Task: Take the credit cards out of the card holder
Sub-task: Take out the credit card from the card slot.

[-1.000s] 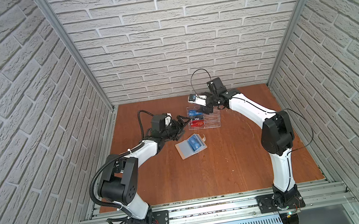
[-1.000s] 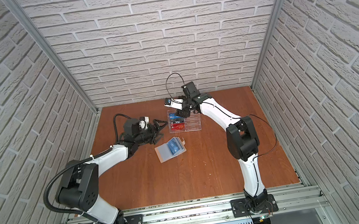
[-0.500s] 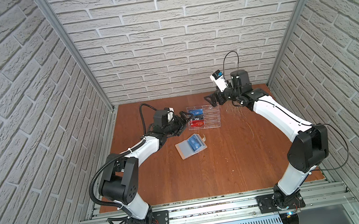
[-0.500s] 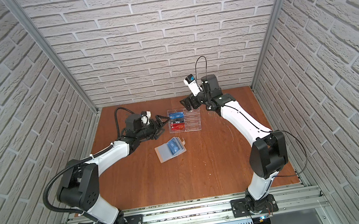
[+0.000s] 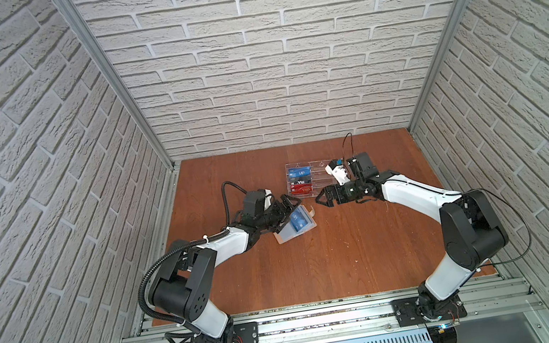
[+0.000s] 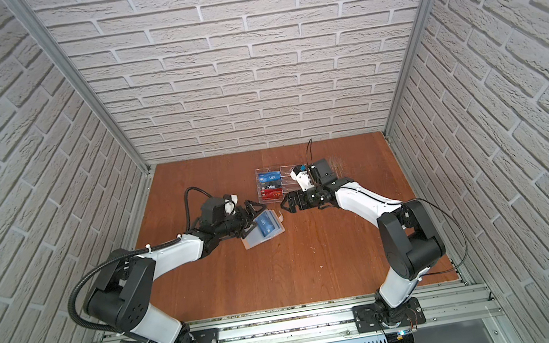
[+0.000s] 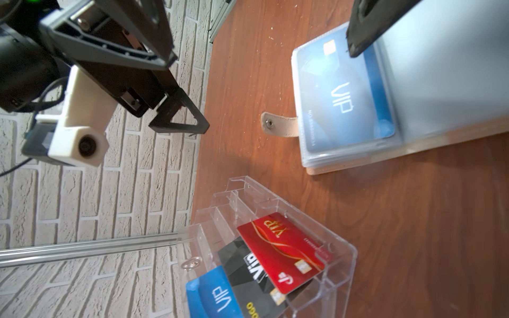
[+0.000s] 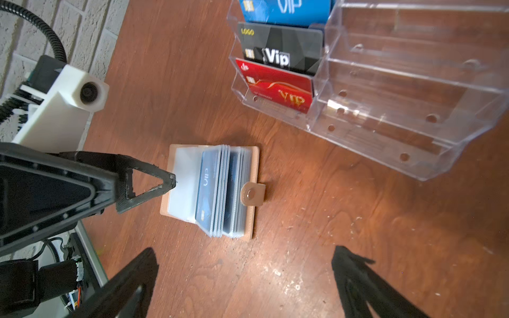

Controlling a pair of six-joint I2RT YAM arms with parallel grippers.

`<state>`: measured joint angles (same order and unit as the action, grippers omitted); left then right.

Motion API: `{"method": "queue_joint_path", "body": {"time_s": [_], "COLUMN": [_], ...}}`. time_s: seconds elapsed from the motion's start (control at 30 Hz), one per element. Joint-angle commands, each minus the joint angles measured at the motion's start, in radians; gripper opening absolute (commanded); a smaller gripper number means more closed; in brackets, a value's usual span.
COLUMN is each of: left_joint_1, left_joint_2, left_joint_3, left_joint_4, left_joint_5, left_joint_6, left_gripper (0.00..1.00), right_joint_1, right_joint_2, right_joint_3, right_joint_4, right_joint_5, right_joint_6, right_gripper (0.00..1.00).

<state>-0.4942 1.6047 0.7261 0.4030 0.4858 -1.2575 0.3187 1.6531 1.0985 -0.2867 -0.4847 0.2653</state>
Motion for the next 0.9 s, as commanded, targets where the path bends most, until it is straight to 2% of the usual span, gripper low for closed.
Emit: {"method": "queue_joint_path", "body": {"time_s": [0.0,0.17,0.67,0.87], "left_joint_1": [-0.003,0.003,0.045,0.062], "left_joint_2": [0.003,0.035,0.06,0.073], "left_joint_3": [-0.02,-0.037,-0.108,-0.125], "left_joint_4": [0.105,0.149,0.209,0.226], "left_joint_5": [-0.017,-0.014,-0.026,-0.015], "left_joint_6": [-0.008,-0.032,-0.059,-0.059], "left_gripper": [0.98,0.98,0.98,0.98], "right_joint_1": [0.063,0.143,0.167,0.18], "right_joint_2": [0.001,0.059,0.152,0.186], "right_joint_3": [-0.036,-0.03,-0.06,-0.057], "right_joint_4": [0.106,0.111,0.221,0.242], "right_joint_5": [0.038,0.148,0.116,0.126], "right_joint_6": [0.04,0.069,0.194,0.222], "right_gripper": [1.0,0.97,0.73,0.67]}}
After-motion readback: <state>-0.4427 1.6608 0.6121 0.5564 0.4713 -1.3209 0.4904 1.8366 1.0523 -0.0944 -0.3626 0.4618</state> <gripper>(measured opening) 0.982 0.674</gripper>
